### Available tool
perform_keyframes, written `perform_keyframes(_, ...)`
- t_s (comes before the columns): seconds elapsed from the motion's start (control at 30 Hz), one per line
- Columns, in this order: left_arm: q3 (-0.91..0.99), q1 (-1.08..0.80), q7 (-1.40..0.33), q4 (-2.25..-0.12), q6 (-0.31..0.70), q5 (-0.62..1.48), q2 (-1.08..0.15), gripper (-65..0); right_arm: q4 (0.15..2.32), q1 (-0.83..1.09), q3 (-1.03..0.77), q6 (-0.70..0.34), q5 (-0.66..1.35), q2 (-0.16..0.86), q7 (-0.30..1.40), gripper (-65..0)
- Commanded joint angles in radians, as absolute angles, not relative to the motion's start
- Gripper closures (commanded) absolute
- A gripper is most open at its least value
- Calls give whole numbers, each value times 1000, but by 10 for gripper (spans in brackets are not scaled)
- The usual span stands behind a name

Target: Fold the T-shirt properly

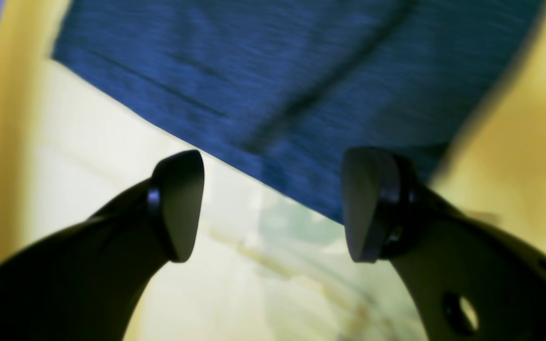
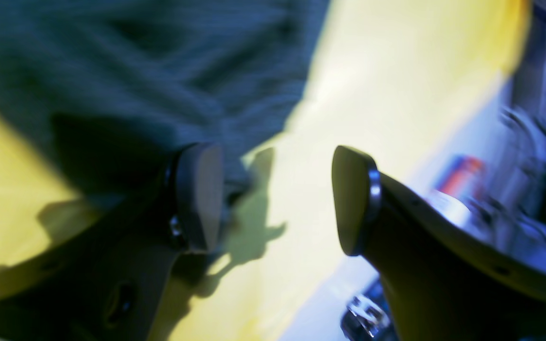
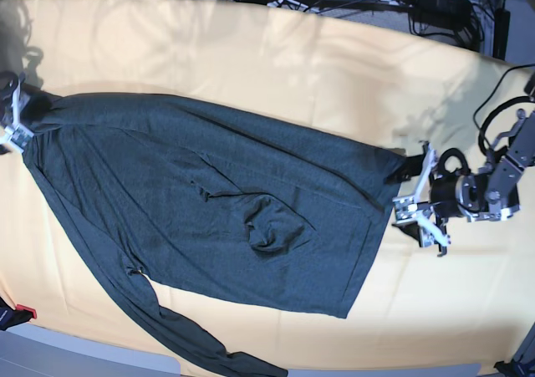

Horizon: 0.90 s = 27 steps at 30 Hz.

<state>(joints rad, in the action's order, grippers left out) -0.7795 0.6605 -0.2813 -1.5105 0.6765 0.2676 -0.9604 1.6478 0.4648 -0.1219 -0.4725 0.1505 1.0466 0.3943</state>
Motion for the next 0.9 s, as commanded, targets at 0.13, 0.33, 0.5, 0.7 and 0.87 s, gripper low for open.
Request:
perform_keyframes(0.13,-765,734,-263,-1539,698,402,-1037,-449,1689,455,-137,-698,306,1075,476,-377)
perform_keyframes(0.33,-765,723,-267,-1540,698,428,-1069,-449,1689,509,-137,-698,324,1075,516,-377)
perform_keyframes(0.5,-765,711,-262,-1541,698,429,-1061,-449,1686,523,-137,-675,245,1046,446,-377)
perform_keyframes(0.7,-765,698,-263,-1541,698,436,-1058,-449,1686,523,-137,-525,108,970,415,-377)
perform_keyframes(0.87,-765,698,-260,-1541,698,436,-1058,-449,1687,517,-137,-497,88,966,470,-377)
